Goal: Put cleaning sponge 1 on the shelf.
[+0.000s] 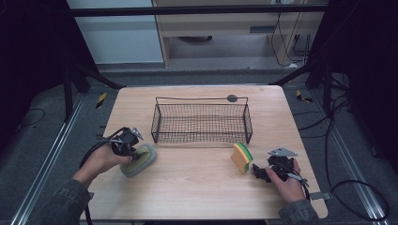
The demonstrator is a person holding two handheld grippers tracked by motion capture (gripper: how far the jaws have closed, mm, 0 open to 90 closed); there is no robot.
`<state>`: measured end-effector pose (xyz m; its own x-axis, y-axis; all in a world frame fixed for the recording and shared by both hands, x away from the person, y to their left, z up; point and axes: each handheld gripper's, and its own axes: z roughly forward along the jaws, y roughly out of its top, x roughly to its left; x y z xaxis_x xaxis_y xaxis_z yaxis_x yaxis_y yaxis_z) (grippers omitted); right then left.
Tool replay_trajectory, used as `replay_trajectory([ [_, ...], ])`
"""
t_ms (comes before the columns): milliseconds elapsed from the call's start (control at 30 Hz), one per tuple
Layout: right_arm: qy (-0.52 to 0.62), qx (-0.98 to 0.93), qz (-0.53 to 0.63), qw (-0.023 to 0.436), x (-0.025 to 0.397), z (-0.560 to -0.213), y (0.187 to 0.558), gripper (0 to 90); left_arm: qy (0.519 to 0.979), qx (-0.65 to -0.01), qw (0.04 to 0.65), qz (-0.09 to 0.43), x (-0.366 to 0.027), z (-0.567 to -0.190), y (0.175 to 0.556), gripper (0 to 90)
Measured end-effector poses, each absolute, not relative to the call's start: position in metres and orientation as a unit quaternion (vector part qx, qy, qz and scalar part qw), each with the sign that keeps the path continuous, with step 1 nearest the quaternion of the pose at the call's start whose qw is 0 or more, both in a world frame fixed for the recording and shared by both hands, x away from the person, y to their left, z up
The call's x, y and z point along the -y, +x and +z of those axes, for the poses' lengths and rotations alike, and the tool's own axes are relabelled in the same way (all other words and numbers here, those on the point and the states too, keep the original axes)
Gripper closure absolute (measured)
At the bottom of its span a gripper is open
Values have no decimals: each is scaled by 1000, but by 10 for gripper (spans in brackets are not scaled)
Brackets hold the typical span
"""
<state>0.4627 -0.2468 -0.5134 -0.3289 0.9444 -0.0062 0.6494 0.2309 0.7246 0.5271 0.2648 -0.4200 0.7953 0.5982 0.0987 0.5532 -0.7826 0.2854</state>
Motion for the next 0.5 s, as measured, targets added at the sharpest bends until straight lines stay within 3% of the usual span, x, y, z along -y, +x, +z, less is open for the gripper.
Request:
replay_trajectory([
  [500, 532, -750, 320, 231, 247, -513, 463, 4, 947, -232, 141, 171, -251, -371, 502, 705],
])
